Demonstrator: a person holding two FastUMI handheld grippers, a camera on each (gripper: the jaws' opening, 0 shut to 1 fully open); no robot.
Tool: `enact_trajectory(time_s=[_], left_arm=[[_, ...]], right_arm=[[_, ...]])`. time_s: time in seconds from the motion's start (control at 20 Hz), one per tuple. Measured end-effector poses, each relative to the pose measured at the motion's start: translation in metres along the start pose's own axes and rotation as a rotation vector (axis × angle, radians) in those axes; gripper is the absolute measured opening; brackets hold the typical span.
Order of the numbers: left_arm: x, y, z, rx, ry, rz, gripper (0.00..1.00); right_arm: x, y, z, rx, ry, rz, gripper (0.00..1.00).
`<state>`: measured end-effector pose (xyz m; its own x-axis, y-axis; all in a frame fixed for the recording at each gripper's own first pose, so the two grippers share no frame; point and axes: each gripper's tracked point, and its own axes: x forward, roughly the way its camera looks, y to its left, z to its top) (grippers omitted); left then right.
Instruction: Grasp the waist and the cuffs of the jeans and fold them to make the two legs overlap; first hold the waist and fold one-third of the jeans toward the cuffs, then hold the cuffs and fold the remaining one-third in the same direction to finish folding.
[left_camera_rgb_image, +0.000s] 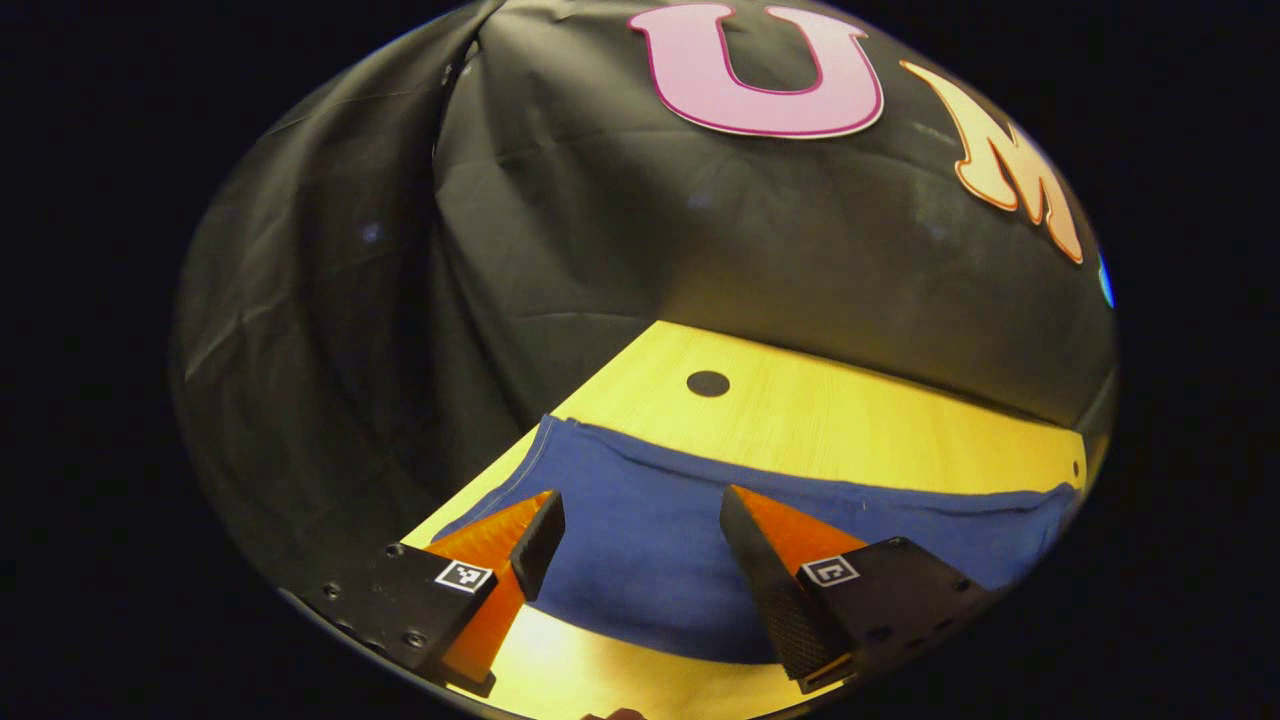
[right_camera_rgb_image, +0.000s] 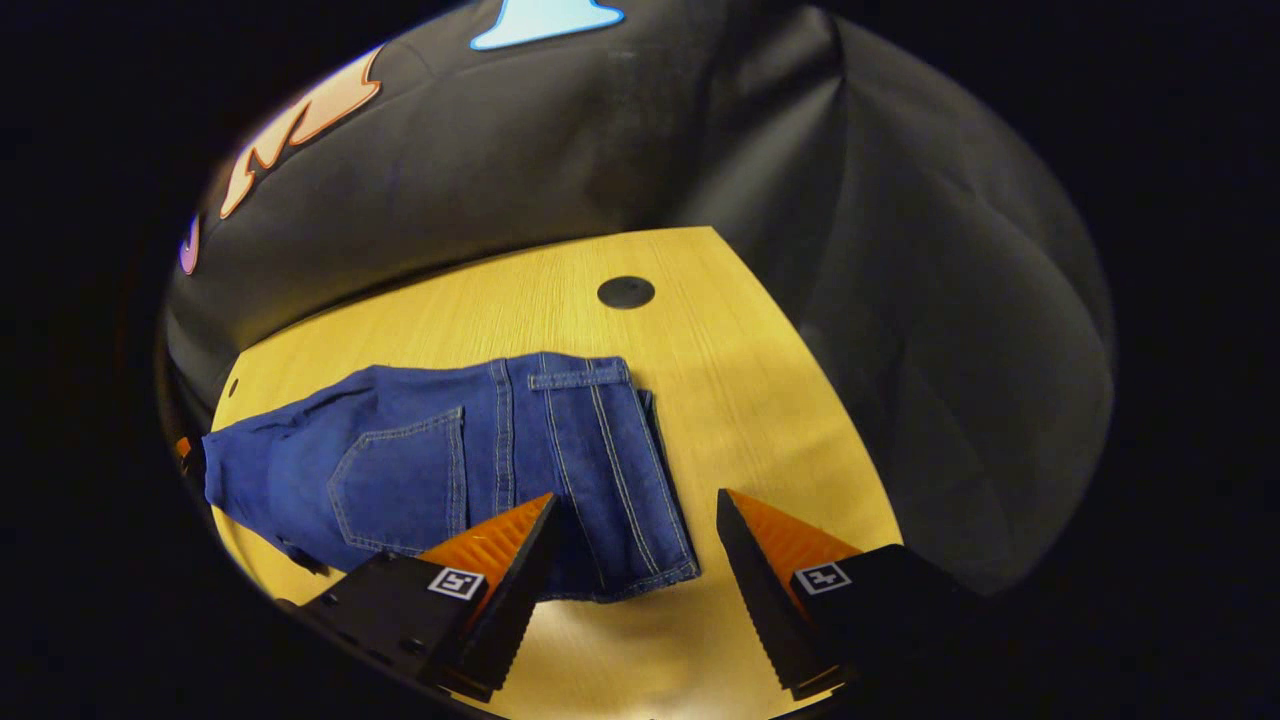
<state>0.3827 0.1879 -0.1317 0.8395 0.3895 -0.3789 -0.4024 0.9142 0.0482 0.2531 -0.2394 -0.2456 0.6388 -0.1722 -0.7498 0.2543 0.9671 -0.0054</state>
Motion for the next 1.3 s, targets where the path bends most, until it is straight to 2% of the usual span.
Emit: enact_trajectory(time_s=[0.2, 0.35, 0.45, 0.55, 0.6, 0.65, 0.7, 0.75, 0.85, 0.9, 0.95, 1.1, 1.15, 1.2, 1.3], left_arm=[[-0.004, -0.002, 0.005, 0.027, -0.024, -0.028, 0.96], [-0.005, -0.005, 0.009, 0.054, -0.049, -0.036, 0.96], [-0.006, -0.006, 0.011, 0.039, -0.068, -0.052, 0.96], [-0.007, -0.006, 0.013, 0.029, -0.09, -0.063, 0.96], [-0.007, -0.007, 0.013, 0.028, -0.102, -0.069, 0.96], [-0.007, -0.008, 0.013, 0.031, -0.107, -0.076, 1.0], [-0.008, -0.007, 0.009, 0.034, -0.107, -0.082, 0.96], [-0.007, -0.007, 0.007, 0.033, -0.102, -0.089, 0.96], [-0.007, -0.008, 0.007, 0.018, -0.097, -0.11, 0.96], [-0.009, -0.009, 0.01, 0.009, -0.093, -0.116, 0.96], [-0.01, -0.008, 0.011, 0.003, -0.087, -0.117, 0.96], [-0.011, -0.011, 0.014, 0.009, -0.087, -0.112, 0.96], [-0.012, -0.011, 0.016, 0.013, -0.092, -0.116, 0.96], [-0.014, -0.011, 0.017, 0.02, -0.095, -0.119, 0.96], [-0.015, -0.011, 0.017, 0.029, -0.099, -0.124, 0.96]], right_arm=[[0.005, 0.007, -0.008, 0.021, 0.018, 0.05, 0.94], [0.008, 0.013, -0.011, 0.034, 0.032, 0.089, 0.87], [0.009, 0.014, -0.012, 0.05, 0.025, 0.103, 0.81], [0.009, 0.016, -0.011, 0.074, 0.013, 0.111, 0.82], [0.01, 0.02, -0.012, 0.1, 0.016, 0.111, 0.76], [0.01, 0.026, -0.013, 0.101, 0.024, 0.121, 0.71], [0.011, 0.025, -0.011, 0.096, 0.019, 0.112, 0.61], [0.012, 0.025, -0.013, 0.087, 0.034, 0.114, 0.5], [0.01, 0.027, -0.013, 0.072, 0.033, 0.122, 0.46], [0.009, 0.027, -0.013, 0.061, 0.028, 0.125, 0.4], [0.009, 0.027, -0.013, 0.051, 0.018, 0.116, 0.39], [0.01, 0.025, -0.01, 0.033, -0.029, 0.051, 0.19], [0.009, 0.025, -0.01, 0.013, -0.044, 0.041, 0.17], [0.007, 0.024, -0.008, 0.009, -0.047, 0.027, 0.1], [0.004, 0.025, -0.005, 0.046, -0.047, 0.004, 0.07]])
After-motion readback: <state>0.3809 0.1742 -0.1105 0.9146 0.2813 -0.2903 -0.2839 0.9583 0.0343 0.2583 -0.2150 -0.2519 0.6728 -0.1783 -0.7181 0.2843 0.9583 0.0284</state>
